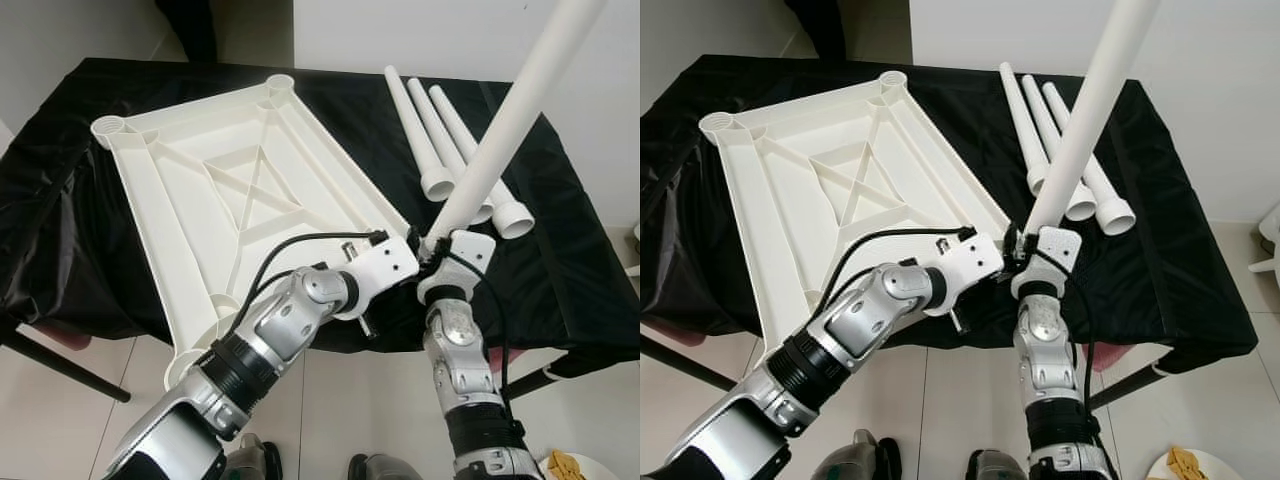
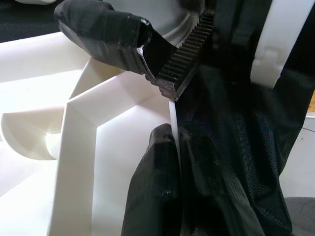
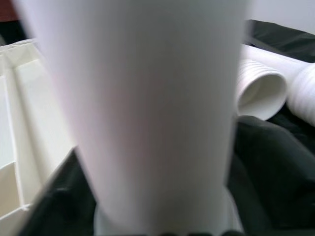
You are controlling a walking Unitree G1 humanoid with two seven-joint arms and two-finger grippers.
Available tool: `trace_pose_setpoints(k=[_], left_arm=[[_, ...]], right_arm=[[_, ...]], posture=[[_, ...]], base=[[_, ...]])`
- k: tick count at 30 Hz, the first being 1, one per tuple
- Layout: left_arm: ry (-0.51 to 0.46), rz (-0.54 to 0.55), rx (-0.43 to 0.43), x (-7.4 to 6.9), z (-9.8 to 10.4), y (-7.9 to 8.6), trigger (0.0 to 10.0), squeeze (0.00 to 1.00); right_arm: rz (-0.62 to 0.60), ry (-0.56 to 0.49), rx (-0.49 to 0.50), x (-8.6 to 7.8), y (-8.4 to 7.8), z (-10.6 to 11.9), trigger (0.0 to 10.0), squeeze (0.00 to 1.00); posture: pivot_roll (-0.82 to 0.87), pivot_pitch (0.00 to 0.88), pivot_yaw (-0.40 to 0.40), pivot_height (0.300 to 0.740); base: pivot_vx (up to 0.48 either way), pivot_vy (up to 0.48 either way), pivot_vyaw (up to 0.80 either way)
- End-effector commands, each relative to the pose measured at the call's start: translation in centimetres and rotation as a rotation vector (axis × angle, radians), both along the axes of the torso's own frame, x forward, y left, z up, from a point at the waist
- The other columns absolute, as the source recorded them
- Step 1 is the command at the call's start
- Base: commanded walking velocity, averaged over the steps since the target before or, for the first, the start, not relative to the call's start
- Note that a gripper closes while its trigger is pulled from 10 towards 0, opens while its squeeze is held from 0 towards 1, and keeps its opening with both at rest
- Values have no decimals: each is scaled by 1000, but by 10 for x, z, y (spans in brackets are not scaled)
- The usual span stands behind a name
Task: Building children table
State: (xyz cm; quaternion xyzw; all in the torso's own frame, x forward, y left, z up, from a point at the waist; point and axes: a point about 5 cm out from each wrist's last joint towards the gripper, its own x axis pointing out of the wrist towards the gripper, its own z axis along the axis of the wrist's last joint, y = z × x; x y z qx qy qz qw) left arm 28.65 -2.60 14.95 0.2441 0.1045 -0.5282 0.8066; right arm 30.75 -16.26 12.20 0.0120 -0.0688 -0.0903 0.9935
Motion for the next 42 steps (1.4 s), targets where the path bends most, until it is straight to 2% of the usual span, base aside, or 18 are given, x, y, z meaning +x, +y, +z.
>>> trace_pose_setpoints(k=[1, 7, 11, 12, 14, 17, 19, 23, 30, 42], left_arm=[[37, -128, 14, -16, -4, -12, 10000, 0], [36, -126, 13, -16, -4, -12, 10000, 0], [36, -128, 12, -16, -4, -13, 10000, 0], [36, -129, 11, -16, -4, -13, 10000, 0], [34, -130, 12, -16, -4, -13, 10000, 0], [33, -129, 13, -16, -4, -13, 10000, 0], [31, -131, 13, -15, -4, -13, 10000, 0], [30, -137, 13, -16, -4, -14, 10000, 0], [27, -144, 14, -16, -4, -15, 10000, 0], [25, -152, 19, -17, -4, -15, 10000, 0]], right_arm=[[-36, 48, 7, -3, -9, -9, 10000, 1000], [-10, 32, 14, -4, -14, -7, 10000, 1000], [86, 27, 3, -4, -16, -8, 10000, 1000], [158, 21, -20, -4, -18, -9, 10000, 0], [270, 7, -54, -6, -24, -8, 10000, 0], [306, 0, -68, -7, -28, -7, 10000, 0], [413, -10, -112, -10, -37, -7, 10000, 0], [509, -1, -138, -13, -48, -9, 10000, 0], [582, 47, -193, -13, -60, -15, 10000, 0], [659, 101, -174, -11, -74, -27, 10000, 0]], posture=[[-50, 84, 26, 740], [-50, 82, 24, 740], [-54, 73, 19, 740], [-55, 71, 18, 740], [-55, 70, 18, 740], [-56, 65, 18, 740], [-59, 61, 21, 740], [-65, 55, 23, 740], [-66, 50, 28, 740], [-65, 42, 35, 740]], base=[[0, 0, 0], [0, 0, 0], [0, 0, 0], [0, 0, 0], [0, 0, 0], [0, 0, 0], [0, 0, 0], [0, 0, 0], [0, 0, 0], [0, 0, 0]])
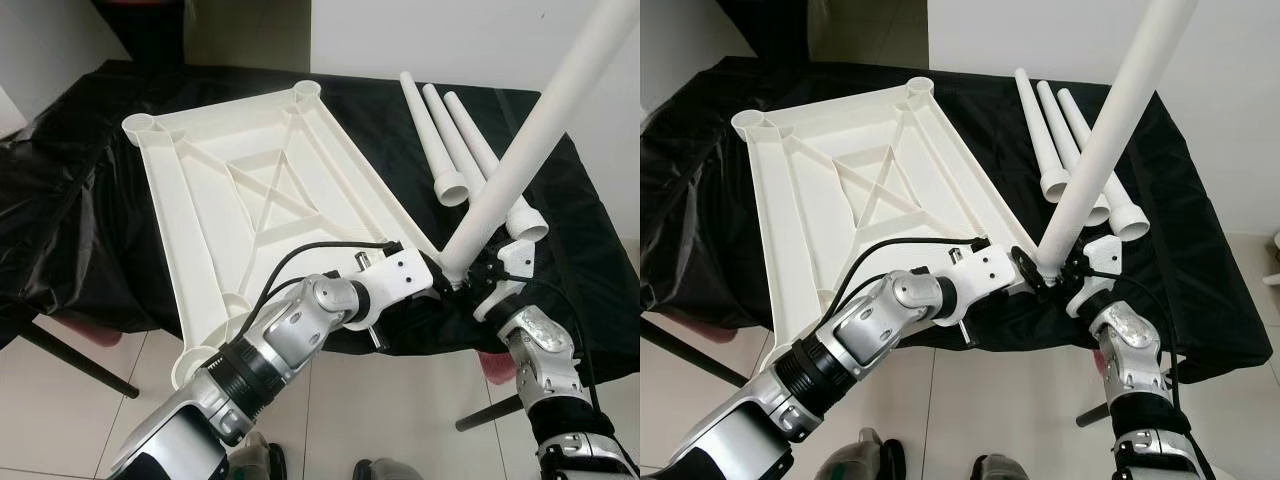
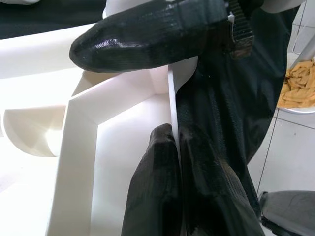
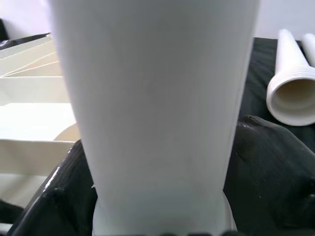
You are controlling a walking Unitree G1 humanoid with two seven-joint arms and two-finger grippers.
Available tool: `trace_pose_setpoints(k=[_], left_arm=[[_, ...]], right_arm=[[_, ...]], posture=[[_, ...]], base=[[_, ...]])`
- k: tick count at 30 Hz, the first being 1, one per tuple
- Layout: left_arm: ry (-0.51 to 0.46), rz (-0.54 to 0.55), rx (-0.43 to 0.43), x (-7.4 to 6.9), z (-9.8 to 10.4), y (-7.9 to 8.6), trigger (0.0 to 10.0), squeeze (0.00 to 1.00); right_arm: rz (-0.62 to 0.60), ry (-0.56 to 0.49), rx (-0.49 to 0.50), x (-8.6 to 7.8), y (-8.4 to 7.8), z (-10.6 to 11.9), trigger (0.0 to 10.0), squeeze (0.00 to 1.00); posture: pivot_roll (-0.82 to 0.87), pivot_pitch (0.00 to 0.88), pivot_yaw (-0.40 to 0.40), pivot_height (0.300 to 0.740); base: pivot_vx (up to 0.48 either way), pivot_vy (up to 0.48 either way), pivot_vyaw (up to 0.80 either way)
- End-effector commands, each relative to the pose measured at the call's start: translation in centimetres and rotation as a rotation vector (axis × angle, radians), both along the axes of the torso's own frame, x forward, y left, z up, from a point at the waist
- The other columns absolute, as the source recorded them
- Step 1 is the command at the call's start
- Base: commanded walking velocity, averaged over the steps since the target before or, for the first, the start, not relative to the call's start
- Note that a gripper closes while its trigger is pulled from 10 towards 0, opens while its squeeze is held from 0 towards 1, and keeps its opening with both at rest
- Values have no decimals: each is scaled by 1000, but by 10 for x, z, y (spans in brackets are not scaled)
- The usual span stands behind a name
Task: Building children table
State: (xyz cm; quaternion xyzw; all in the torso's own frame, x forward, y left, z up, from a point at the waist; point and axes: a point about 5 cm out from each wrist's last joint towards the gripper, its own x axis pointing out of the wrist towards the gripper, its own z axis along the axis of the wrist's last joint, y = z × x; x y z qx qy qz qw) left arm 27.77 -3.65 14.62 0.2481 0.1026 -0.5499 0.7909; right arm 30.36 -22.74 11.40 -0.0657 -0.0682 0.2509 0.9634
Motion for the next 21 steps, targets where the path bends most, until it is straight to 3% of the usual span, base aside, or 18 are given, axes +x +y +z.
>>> trace_pose_setpoints(k=[1, 10, 11, 12, 13, 14, 15, 21], left_arm=[[18, -98, 11, -8, -1, -5, 10000, 0], [20, -99, 11, -9, -1, -5, 10000, 0], [21, -100, 12, -9, -1, -5, 10000, 0], [21, -100, 12, -9, -1, -5, 10000, 0], [22, -100, 12, -9, -1, -5, 10000, 0], [22, -100, 12, -9, -1, -5, 10000, 0], [22, -99, 13, -9, -1, -4, 10000, 0], [23, -96, 14, -9, -2, -4, 10000, 0]], right_arm=[[-28, 105, -1, -7, -10, -20, 10000, 0], [-8, 146, 30, -11, -9, -30, 10000, 0], [-11, 156, 36, -11, -10, -32, 7529, 0], [-11, 156, 36, -11, -10, -32, 7529, 0], [-13, 157, 35, -12, -10, -33, 2196, 0], [-13, 157, 35, -12, -10, -33, 2196, 0], [-15, 156, 35, -12, -11, -34, 0, 0], [-22, 140, 46, -14, -14, -34, 0, 0]], posture=[[-65, 42, 35, 740], [-62, 46, 38, 740], [-63, 47, 38, 740], [-63, 47, 38, 740], [-63, 47, 38, 740], [-63, 47, 38, 740], [-63, 49, 38, 740], [-62, 52, 36, 740]], base=[[0, 0, 0], [0, 0, 0], [0, 0, 0], [0, 0, 0], [0, 0, 0], [0, 0, 0], [0, 0, 0], [0, 0, 0]])
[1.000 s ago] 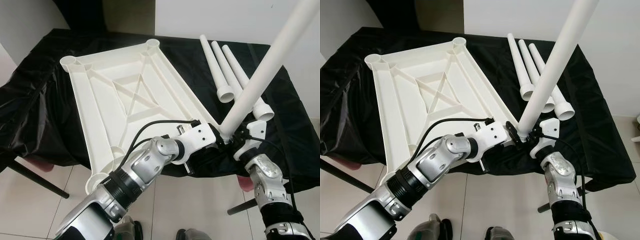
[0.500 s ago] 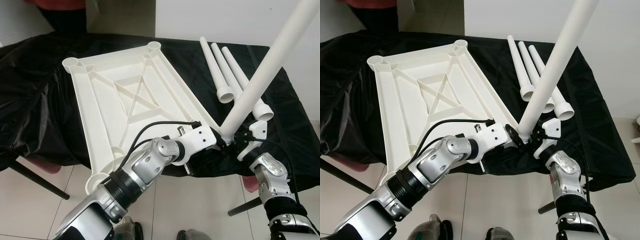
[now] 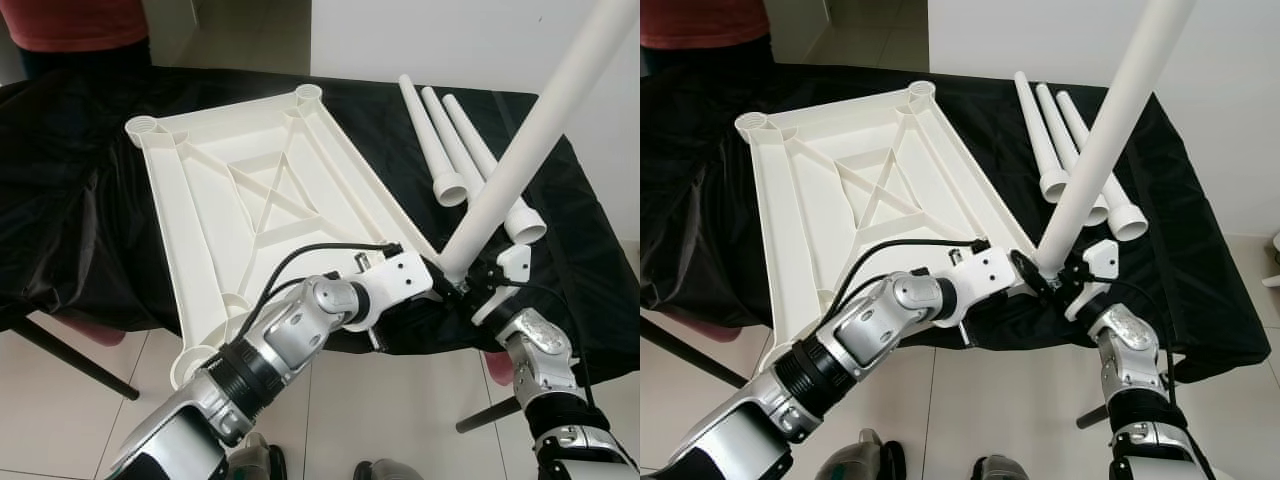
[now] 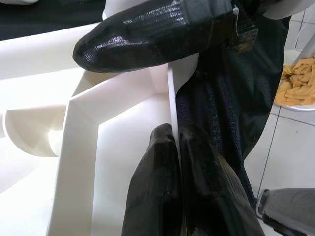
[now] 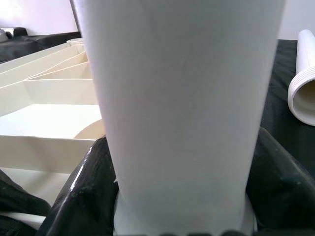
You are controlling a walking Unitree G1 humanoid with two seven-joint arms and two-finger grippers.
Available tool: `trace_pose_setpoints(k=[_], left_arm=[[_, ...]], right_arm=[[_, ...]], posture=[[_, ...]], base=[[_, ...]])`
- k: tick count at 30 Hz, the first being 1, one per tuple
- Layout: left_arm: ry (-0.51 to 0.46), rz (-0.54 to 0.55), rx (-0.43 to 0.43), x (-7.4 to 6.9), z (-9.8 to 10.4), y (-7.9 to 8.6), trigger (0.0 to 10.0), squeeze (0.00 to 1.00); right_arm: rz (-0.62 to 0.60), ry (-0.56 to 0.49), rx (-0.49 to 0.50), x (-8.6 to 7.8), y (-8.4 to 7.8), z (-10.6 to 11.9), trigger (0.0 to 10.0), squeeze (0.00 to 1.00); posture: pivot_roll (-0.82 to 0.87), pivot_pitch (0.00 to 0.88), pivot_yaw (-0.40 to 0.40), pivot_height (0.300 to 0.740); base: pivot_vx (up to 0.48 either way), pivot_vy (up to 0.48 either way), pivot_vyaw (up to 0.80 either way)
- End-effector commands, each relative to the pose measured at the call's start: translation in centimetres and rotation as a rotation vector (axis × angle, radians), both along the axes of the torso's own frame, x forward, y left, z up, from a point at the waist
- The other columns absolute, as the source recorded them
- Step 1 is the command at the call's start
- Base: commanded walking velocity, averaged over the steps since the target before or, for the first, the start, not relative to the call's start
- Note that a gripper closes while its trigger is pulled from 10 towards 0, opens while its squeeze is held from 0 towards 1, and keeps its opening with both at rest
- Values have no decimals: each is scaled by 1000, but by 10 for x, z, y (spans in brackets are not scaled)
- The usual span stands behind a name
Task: Building children table
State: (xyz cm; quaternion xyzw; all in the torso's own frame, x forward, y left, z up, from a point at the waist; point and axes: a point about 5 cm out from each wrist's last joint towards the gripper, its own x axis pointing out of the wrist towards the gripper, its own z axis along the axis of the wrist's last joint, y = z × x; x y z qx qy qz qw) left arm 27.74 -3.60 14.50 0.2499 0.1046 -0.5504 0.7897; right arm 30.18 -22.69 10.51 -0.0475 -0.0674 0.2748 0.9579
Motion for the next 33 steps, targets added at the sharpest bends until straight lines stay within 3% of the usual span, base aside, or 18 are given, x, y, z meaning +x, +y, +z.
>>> trace_pose_setpoints(k=[1, 6, 7, 14, 16, 21, 25, 31, 33], left_arm=[[21, -94, 9, -8, 0, -4, 10000, 0], [22, -94, 9, -8, 0, -3, 10000, 0], [22, -93, 10, -8, 0, -3, 10000, 0], [21, -84, 8, -7, 1, -3, 10000, 0], [22, -77, 4, -7, 1, -2, 10000, 0], [23, -76, 4, -7, 1, -1, 10000, 0], [24, -73, 5, -7, 1, -1, 10000, 0], [23, -72, 5, -6, 1, -1, 10000, 0], [23, -72, 5, -6, 1, -1, 10000, 0]], right_arm=[[-74, 127, 13, -12, -14, -26, 0, 0], [-88, 125, 13, -13, -13, -26, 0, 0], [-113, 136, 19, -11, -11, -27, 10000, 0], [-222, 134, 48, -6, -3, -26, 10000, 0], [-339, 100, 62, -2, 8, -22, 10000, 0], [-382, 97, 73, 0, 17, -22, 10000, 0], [-487, 74, 127, 2, 38, -15, 10000, 0], [-655, 78, 146, 3, 48, -13, 10000, 0], [-655, 78, 146, 3, 48, -13, 10000, 0]], posture=[[-62, 54, 36, 740], [-61, 57, 36, 740], [-61, 63, 33, 740], [-60, 70, 29, 740], [-55, 75, 25, 740], [-53, 77, 24, 740], [-50, 81, 23, 740], [-45, 82, 18, 740], [-45, 82, 18, 740]], base=[[0, 0, 0], [0, 0, 0], [0, 0, 0], [0, 0, 0], [0, 0, 0], [0, 0, 0], [0, 0, 0], [0, 0, 0], [0, 0, 0]])
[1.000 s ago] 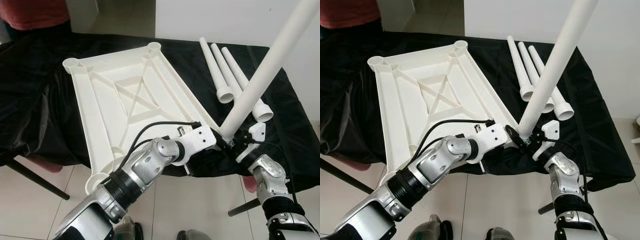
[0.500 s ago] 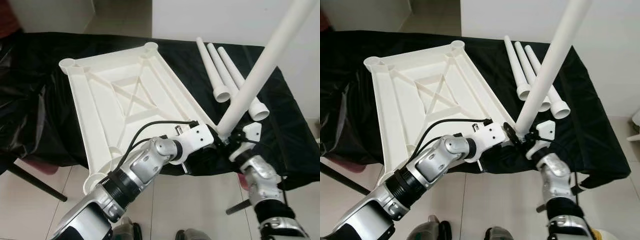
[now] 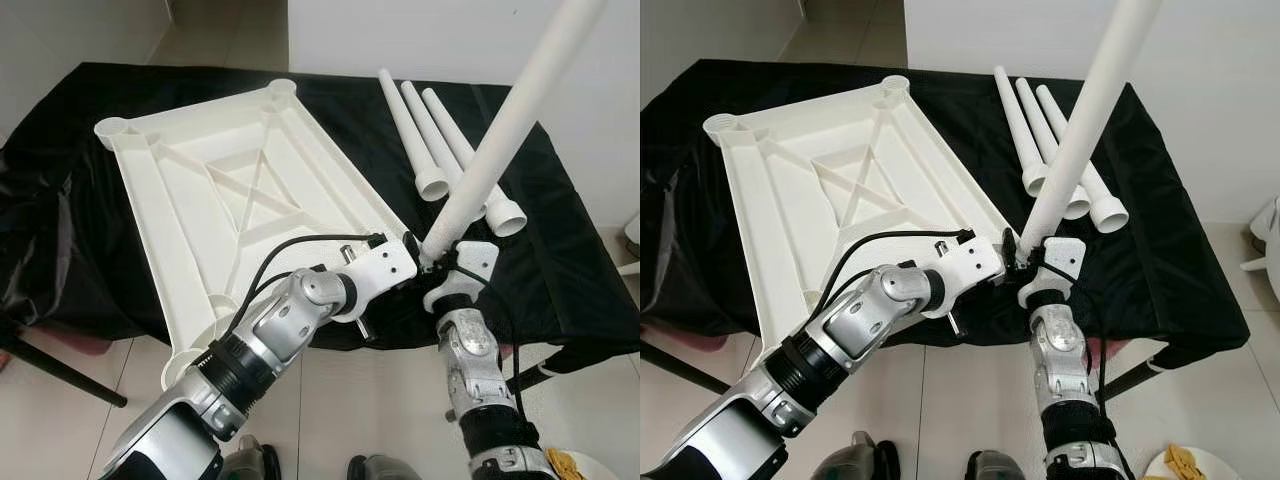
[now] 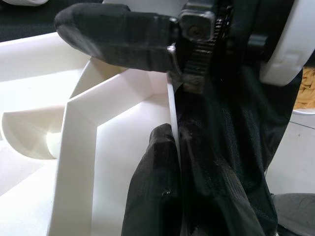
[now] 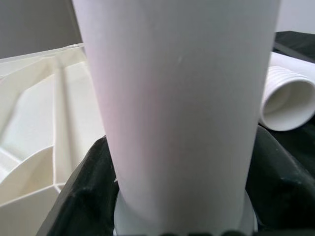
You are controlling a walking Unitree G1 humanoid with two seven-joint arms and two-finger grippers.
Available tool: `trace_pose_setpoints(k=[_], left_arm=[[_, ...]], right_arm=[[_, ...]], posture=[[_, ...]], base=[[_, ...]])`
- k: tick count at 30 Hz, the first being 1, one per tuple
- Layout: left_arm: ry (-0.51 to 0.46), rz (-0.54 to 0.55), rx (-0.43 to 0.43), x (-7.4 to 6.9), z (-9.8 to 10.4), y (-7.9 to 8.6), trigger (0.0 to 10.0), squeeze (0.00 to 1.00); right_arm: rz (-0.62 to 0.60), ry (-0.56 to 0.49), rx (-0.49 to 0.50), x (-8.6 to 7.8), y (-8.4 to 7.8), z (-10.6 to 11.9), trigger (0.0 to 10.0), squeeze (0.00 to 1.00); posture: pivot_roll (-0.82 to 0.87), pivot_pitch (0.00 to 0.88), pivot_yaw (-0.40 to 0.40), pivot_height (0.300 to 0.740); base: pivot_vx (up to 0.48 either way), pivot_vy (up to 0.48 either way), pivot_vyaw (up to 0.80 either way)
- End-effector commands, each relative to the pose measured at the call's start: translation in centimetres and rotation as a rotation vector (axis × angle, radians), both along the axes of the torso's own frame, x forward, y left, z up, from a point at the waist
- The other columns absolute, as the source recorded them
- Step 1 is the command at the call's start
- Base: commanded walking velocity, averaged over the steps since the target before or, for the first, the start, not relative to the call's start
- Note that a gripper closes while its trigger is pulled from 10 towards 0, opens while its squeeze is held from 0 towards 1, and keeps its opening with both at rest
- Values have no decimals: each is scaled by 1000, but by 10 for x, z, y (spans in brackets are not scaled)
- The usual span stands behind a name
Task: Building children table
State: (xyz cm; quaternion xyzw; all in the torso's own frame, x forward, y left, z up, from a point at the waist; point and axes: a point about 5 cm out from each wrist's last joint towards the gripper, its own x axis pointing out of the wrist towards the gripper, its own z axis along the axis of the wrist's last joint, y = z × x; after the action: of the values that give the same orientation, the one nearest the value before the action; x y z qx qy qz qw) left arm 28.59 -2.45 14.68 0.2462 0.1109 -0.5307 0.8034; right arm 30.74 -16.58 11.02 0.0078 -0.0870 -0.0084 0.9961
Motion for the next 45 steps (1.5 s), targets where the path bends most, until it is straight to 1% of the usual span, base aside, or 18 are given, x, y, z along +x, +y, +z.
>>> trace_pose_setpoints(k=[1, 2, 4, 13, 14, 18, 19, 22, 25, 26, 29, 30, 31, 33, 34, 37, 41, 45], left_arm=[[22, -122, 6, -14, 0, -12, 10000, 0], [22, -122, 6, -14, 0, -12, 10000, 0], [24, -124, 4, -15, 0, -13, 10000, 0], [27, -133, 4, -17, -1, -14, 10000, 0], [28, -133, 5, -17, -1, -14, 10000, 0], [28, -133, 5, -17, -1, -14, 10000, 0], [30, -134, 4, -18, -2, -14, 10000, 0], [29, -135, 4, -18, -2, -15, 10000, 0], [29, -135, 5, -18, -2, -15, 10000, 0], [28, -136, 6, -18, -2, -15, 10000, 0], [27, -137, 6, -18, -2, -15, 10000, 0], [27, -138, 7, -18, -2, -15, 10000, 0], [26, -140, 8, -18, -3, -15, 10000, 0], [26, -141, 9, -19, -3, -15, 10000, 0], [26, -143, 9, -19, -3, -15, 10000, 0], [25, -150, 10, -19, -3, -16, 10000, 0], [24, -155, 13, -19, -3, -16, 10000, 0], [23, -159, 16, -19, -3, -16, 10000, 0]], right_arm=[[-152, 116, 39, -3, -10, -17, 10000, 0], [-152, 116, 39, -3, -10, -17, 10000, 0], [-183, 113, 55, -4, 2, -15, 10000, 0], [-176, 104, 55, -8, 1, -13, 10000, 0], [-172, 103, 53, -9, 2, -12, 10000, 631], [-178, 105, 49, -9, 4, -11, 10000, 631], [-161, 97, 54, -9, 4, -10, 10000, 1000], [-83, 82, 36, -10, -2, -8, 10000, 1000], [-60, 79, 20, -10, -4, -8, 10000, 1000], [34, 75, 9, -11, -6, -7, 10000, 1000], [75, 73, 6, -11, -7, -7, 10000, 1000], [137, 76, -16, -13, -7, -7, 10000, 1000], [214, 86, -13, -15, -8, -9, 10000, 0], [263, 93, -9, -16, -8, -10, 10000, 0], [318, 96, -27, -18, -10, -11, 10000, 0], [412, 88, -56, -20, -20, -11, 10000, 0], [478, 90, -108, -21, -33, -12, 10000, 0], [500, 96, -149, -20, -44, -14, 10000, 0]], posture=[[-45, 83, 20, 740], [-45, 83, 20, 740], [-49, 85, 23, 740], [-55, 88, 26, 740], [-57, 88, 26, 740], [-57, 87, 26, 740], [-56, 85, 24, 740], [-56, 75, 21, 740], [-56, 75, 21, 740], [-57, 72, 22, 740], [-57, 72, 22, 740], [-58, 70, 23, 740], [-60, 68, 24, 740], [-60, 68, 24, 740], [-65, 62, 28, 740], [-67, 57, 33, 740], [-69, 49, 41, 740], [-70, 47, 45, 740]], base=[[0, 0, 0], [0, 0, 0], [0, 0, 0], [0, 0, 0], [0, 0, 0], [0, 0, 0], [0, 0, 0], [0, 0, 0], [0, 0, 0], [0, 0, 0], [0, 0, 0], [0, 0, 0], [0, 0, 0], [0, 0, 0], [0, 0, 0], [0, 0, 0], [0, 0, 0], [0, 0, 0]])
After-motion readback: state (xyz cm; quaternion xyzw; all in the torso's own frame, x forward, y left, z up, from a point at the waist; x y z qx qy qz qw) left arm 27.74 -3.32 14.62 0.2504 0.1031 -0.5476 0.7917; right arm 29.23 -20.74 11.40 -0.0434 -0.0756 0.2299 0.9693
